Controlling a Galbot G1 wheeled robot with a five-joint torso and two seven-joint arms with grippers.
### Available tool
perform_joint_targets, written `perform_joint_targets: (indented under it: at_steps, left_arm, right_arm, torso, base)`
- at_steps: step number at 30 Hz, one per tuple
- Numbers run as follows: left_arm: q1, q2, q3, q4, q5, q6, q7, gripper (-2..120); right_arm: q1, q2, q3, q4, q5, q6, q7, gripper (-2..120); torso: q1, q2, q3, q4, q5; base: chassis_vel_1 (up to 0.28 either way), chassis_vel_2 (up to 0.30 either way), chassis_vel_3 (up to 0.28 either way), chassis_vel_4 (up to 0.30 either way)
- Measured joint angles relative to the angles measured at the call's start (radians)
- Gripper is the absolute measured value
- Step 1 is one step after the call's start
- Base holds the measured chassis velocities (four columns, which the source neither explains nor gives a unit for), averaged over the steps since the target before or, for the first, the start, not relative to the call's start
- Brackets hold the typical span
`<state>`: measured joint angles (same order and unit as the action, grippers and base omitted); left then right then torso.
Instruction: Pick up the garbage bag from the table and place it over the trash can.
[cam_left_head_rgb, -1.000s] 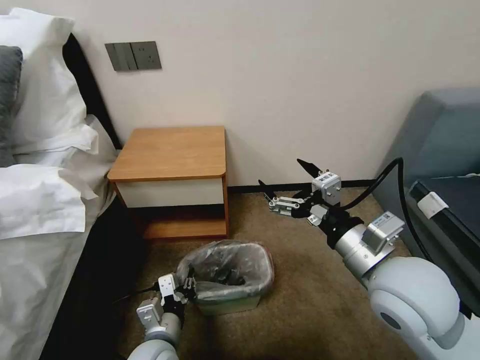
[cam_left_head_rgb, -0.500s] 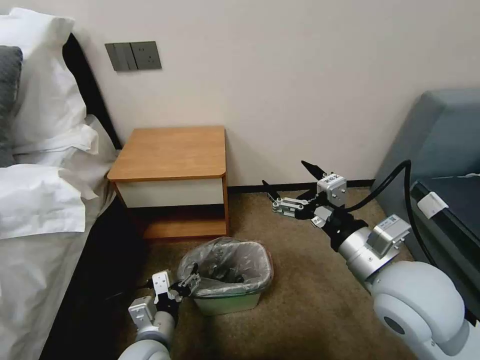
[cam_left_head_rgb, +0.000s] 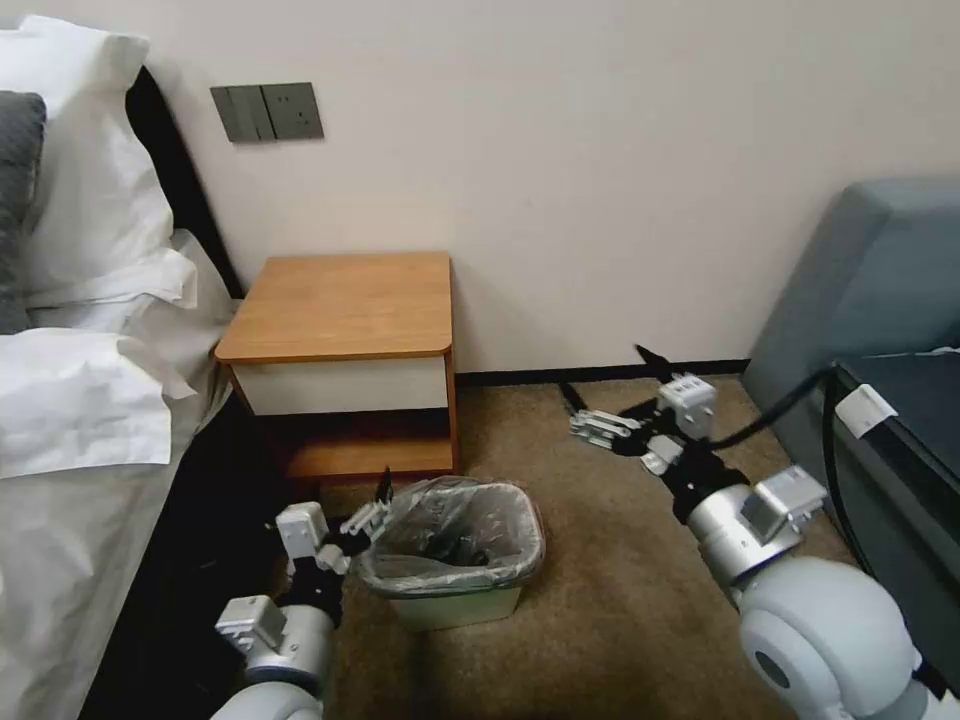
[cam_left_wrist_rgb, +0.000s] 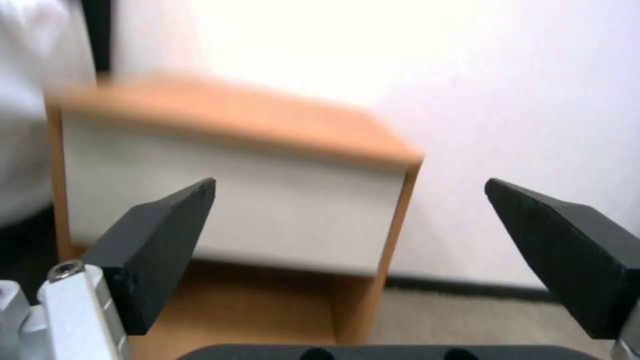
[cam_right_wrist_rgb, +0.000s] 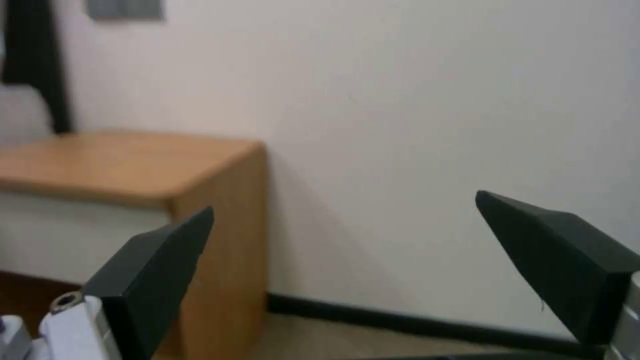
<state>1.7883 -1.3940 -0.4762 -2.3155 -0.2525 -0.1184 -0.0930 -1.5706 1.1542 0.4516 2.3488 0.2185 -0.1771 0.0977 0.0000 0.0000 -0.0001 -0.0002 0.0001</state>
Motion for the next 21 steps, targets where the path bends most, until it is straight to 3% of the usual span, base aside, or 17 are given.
perform_joint_targets:
  at_steps: [3, 4, 8, 11, 17, 21]
  left_arm:
    - [0.079, -0.048, -0.098, -0.057, 0.046, -0.051, 0.046, 100]
    - [0.079, -0.048, -0.098, -0.057, 0.046, -0.051, 0.046, 100]
    - [0.202, -0.107, -0.266, -0.102, 0.01, -0.087, 0.087, 100]
    - [0.257, -0.123, -0.31, -0.106, -0.014, -0.106, 0.098, 100]
    - [0.286, -0.127, -0.315, -0.105, -0.042, -0.106, 0.102, 100]
    - [0.291, -0.122, -0.254, -0.095, -0.034, -0.075, 0.097, 100]
  right_arm:
    - [-0.134, 0.103, 0.032, -0.044, -0.167, 0.137, -0.013, 100]
    - [-0.134, 0.103, 0.032, -0.044, -0.167, 0.137, -0.013, 100]
    - [-0.224, 0.197, 0.052, -0.041, -0.257, 0.253, -0.031, 100]
    - [-0.236, 0.244, 0.066, -0.036, -0.288, 0.3, -0.039, 100]
    - [-0.237, 0.282, 0.072, -0.014, -0.263, 0.294, -0.058, 100]
    - [-0.227, 0.281, 0.081, -0.009, -0.221, 0.263, -0.132, 100]
  torso:
    - [0.0, 0.0, 0.0, -0.0001, -0.0001]
    - [0.0, 0.0, 0.0, -0.0001, -0.0001]
    - [0.0, 0.0, 0.0, 0.0003, -0.0002]
    - [0.0, 0.0, 0.0, 0.0006, -0.0002]
    - [0.0, 0.0, 0.0, 0.0003, -0.0004]
    - [0.0, 0.0, 0.0, 0.0002, -0.0001]
  base:
    - [0.0, 0.0, 0.0, 0.0]
    - [0.0, 0.0, 0.0, 0.0]
    - [0.0, 0.0, 0.0, 0.0]
    - [0.0, 0.0, 0.0, 0.0]
    - [0.0, 0.0, 0.0, 0.0]
    - [0.0, 0.0, 0.0, 0.0]
